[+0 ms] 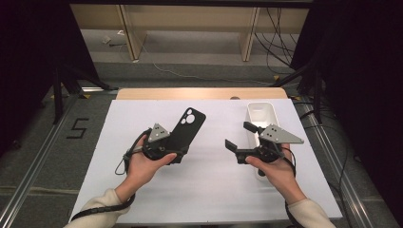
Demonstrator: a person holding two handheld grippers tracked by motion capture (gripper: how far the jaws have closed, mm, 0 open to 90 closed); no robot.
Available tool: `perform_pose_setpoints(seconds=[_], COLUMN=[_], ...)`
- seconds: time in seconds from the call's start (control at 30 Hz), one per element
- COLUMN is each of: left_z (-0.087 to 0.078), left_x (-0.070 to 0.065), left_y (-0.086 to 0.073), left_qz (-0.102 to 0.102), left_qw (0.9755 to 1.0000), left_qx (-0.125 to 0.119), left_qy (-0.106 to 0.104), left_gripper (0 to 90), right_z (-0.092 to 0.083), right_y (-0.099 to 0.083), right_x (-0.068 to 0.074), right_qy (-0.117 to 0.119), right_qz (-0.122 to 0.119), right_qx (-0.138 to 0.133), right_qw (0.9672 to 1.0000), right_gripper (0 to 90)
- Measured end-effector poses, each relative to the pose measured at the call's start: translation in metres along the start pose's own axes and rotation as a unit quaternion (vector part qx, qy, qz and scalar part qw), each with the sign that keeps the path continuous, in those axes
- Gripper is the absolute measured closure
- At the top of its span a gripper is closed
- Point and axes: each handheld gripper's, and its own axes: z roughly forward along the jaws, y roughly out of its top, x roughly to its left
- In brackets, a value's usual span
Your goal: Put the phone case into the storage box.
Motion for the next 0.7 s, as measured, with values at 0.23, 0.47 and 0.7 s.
perform_pose_setpoints(seconds=[0.23,0.47,0.7], left_z=[-0.002,-0.001,0.000], left_x=[-0.007,-0.013,-0.022], left_y=[-0.004,-0.005,-0.006], left_qz=[0.009,0.016,0.025], left_qw=[0.9999,0.9998,0.9995], left_qx=[-0.010,-0.013,-0.016], left_qy=[-0.003,-0.007,-0.014], left_gripper=[15.5,15.5,15.5], right_z=[0.011,0.023,0.039], right_y=[0.004,0.008,0.009], right_x=[-0.002,-0.002,-0.003], right_qy=[-0.001,0.000,0.000], right_qz=[0.011,0.014,0.021], right_qx=[-0.004,-0.007,-0.003], right_qw=[0.9999,0.9999,0.9998], right_gripper=[9.1,9.1,9.1])
